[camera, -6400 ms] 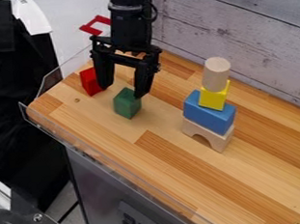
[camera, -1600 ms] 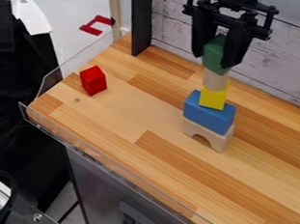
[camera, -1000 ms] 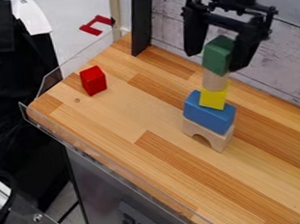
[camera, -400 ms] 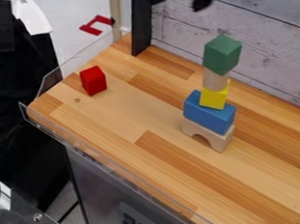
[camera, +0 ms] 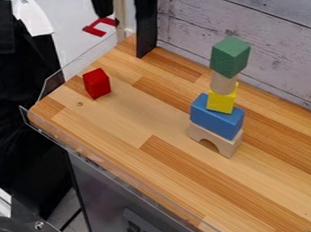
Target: Put the green block on top of the cylinder
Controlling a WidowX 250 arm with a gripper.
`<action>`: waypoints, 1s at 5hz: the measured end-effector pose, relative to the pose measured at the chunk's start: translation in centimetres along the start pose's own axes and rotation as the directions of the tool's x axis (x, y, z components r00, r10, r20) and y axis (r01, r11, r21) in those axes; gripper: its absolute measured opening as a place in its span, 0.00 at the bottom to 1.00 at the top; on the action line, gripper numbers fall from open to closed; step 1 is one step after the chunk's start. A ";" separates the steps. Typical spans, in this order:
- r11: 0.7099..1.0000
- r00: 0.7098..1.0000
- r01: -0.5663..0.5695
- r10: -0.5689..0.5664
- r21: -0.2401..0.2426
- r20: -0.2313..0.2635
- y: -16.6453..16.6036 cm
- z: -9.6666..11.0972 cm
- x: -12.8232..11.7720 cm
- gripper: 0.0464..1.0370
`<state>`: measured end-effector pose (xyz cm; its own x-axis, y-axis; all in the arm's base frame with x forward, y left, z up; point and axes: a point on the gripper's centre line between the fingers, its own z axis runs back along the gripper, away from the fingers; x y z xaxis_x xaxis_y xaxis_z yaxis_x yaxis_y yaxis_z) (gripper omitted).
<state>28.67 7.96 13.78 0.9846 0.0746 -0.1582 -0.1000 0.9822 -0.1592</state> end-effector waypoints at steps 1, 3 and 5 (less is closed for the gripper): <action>1.000 0.999 -0.030 0.030 0.008 0.034 2.1 -1.5 0.5 0.96; 0.997 0.993 -0.070 0.067 0.025 0.092 3.5 -3.5 0.7 0.96; 0.994 0.994 -0.079 0.072 0.078 0.088 3.1 -4.6 0.7 0.96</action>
